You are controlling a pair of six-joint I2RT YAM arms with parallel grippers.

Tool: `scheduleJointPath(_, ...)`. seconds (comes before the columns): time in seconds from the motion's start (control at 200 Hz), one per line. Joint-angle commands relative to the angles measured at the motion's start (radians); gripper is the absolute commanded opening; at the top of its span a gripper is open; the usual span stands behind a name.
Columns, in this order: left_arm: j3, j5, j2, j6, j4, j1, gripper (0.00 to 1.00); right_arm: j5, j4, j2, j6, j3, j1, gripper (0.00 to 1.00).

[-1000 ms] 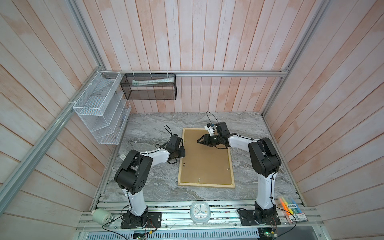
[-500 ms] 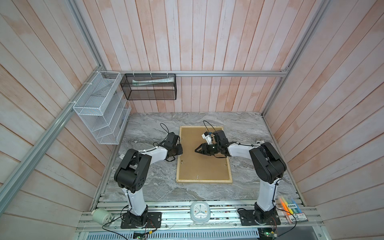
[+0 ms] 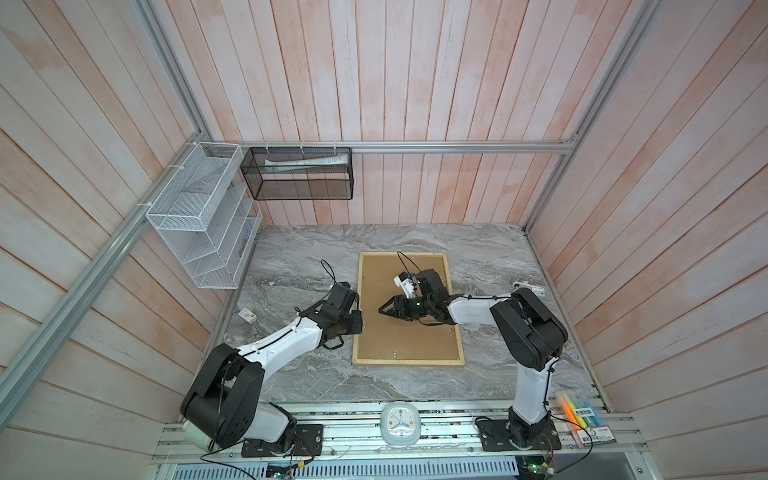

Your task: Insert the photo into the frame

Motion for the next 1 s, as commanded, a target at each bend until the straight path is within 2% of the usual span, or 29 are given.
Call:
scheduleJointPath(0.0, -0.049, -0.020, -0.044, -0.036, -0.055, -0.012, 0.34, -0.010, 0.044, 0.020, 0.032, 0.004, 0.025, 0.52)
scheduleJointPath(0.32, -0.079, 0.014, -0.034, -0.030, -0.007, -0.038, 0.34, 0.005, 0.100, 0.067, 0.140, 0.017, 0.101, 0.46)
scheduleJointPath(0.595, -0.080, 0.019, 0.020, -0.034, 0.010, -0.055, 0.33, 0.019, 0.051, 0.094, 0.157, 0.054, 0.143, 0.46)
scheduleJointPath(0.995, -0.076, 0.029, 0.039, -0.027, 0.018, -0.072, 0.31, 0.019, -0.023, 0.172, 0.168, 0.127, 0.150, 0.43)
